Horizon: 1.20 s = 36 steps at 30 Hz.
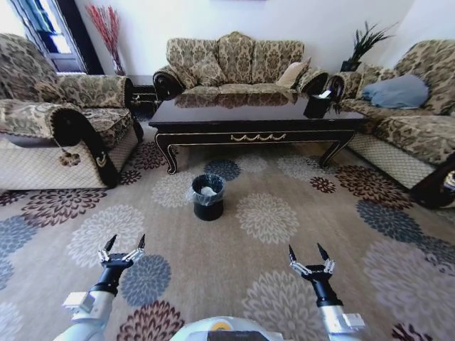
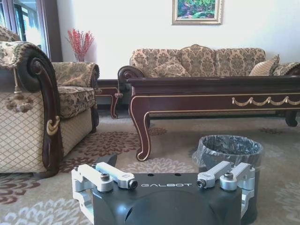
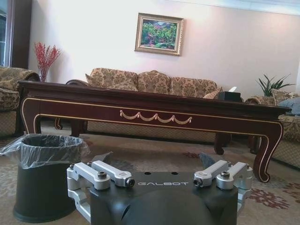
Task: Move to the front of the table and pick up the trash from the floor, then place it into the trash bin.
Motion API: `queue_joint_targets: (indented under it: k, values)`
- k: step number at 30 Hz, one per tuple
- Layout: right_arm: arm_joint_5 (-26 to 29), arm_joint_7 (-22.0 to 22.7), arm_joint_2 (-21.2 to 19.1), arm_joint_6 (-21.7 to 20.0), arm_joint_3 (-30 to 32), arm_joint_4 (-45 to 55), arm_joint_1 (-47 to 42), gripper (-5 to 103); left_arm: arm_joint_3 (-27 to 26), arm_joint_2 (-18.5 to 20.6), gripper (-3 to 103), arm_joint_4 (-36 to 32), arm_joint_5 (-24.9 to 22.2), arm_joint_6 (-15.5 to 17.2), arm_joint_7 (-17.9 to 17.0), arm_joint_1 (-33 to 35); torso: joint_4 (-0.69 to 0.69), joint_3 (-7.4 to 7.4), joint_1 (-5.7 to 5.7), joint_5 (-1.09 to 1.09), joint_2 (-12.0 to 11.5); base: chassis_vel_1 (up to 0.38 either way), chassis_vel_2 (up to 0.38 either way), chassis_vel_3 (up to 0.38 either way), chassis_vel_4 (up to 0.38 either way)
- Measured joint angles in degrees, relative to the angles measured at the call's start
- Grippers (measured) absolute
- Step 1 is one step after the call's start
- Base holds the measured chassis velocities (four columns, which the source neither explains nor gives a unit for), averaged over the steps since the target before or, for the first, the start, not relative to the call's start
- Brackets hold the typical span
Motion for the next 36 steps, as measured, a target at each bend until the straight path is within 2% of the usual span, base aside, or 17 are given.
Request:
queue_joint_targets:
  k: [36]
  values:
    - [0.00,0.00,0.00,0.00,0.00,0.00,0.00,100,0.00,0.00,100,0.00,-0.01,0.01,-0.01,0.00,0.01,-0.01,-0.01,0.00,0.00,0.167,-0.167,-0.163,0.171]
